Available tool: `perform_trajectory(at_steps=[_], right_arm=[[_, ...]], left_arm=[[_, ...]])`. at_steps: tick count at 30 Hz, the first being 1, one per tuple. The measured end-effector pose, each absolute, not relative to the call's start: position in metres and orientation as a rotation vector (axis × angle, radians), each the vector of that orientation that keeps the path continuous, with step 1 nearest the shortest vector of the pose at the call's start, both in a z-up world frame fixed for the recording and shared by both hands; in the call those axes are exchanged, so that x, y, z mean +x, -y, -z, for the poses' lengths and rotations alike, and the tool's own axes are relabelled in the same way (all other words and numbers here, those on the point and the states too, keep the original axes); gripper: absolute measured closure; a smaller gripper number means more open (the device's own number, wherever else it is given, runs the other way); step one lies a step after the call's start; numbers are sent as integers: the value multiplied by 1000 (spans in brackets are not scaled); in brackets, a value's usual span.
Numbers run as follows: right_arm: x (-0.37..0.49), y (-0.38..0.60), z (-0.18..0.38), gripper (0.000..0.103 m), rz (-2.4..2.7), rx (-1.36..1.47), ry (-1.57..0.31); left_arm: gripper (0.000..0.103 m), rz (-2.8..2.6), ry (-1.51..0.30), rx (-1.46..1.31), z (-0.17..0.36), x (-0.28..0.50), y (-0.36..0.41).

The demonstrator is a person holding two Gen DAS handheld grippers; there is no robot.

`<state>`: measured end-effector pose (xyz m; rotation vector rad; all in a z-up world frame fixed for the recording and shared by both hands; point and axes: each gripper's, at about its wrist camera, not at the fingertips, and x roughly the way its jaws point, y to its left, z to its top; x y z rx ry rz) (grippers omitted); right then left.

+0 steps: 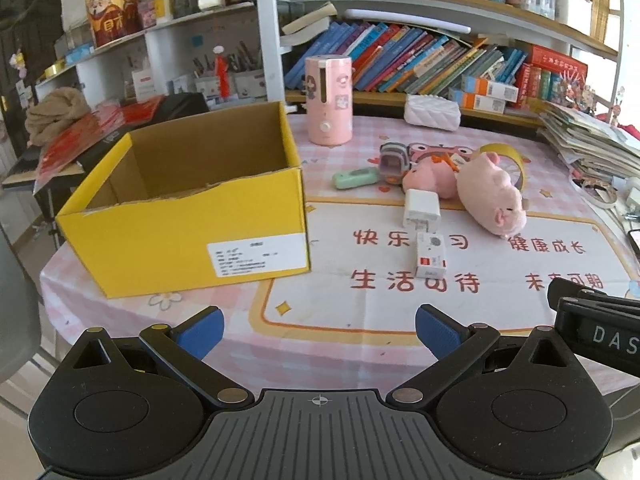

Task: Organize objects
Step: 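Grasp the white card box with the left tool while the right tool grasps the pink plush pig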

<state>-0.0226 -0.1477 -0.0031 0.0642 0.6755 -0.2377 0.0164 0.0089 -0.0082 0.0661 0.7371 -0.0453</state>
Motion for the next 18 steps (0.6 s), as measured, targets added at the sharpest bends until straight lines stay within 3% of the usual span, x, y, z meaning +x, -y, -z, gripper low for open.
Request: perform_trajectory(at_steps=[9, 18], right_arm=[[-14, 160, 3, 14, 236, 67, -676], [-12, 168, 2, 14, 240, 63, -667]], left_arm=[[1, 128, -734, 62, 12, 22, 4], [1, 171, -730, 78, 15, 22, 16]])
